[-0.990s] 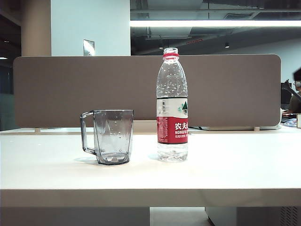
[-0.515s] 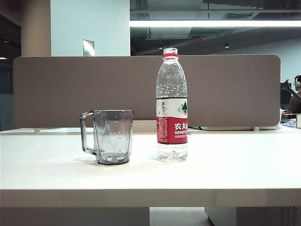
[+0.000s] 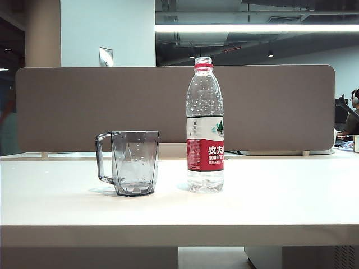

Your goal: Pick up the mineral water bottle on the table and pour a little water into the mug.

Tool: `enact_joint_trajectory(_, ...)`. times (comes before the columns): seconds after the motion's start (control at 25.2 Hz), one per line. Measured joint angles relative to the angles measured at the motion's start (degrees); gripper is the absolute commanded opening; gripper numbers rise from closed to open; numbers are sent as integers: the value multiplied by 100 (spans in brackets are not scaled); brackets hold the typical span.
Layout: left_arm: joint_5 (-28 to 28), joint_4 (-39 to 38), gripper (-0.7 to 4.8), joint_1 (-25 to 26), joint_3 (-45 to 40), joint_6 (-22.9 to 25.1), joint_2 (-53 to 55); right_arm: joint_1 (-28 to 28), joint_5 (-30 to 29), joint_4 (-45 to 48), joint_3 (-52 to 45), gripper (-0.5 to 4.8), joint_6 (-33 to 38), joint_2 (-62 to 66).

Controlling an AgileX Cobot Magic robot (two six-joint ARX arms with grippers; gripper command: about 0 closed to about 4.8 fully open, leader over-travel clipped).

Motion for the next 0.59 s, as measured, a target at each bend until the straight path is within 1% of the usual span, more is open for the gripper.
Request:
enact_joint_trajectory(0.48, 0, 0, -5, 0, 0, 0, 0, -50, -26, 120, -35, -1, 0, -2)
enact_joint_trajectory(0.59, 0, 0, -5, 0, 0, 0, 0, -48, -223, 109, -35, -1, -4, -2)
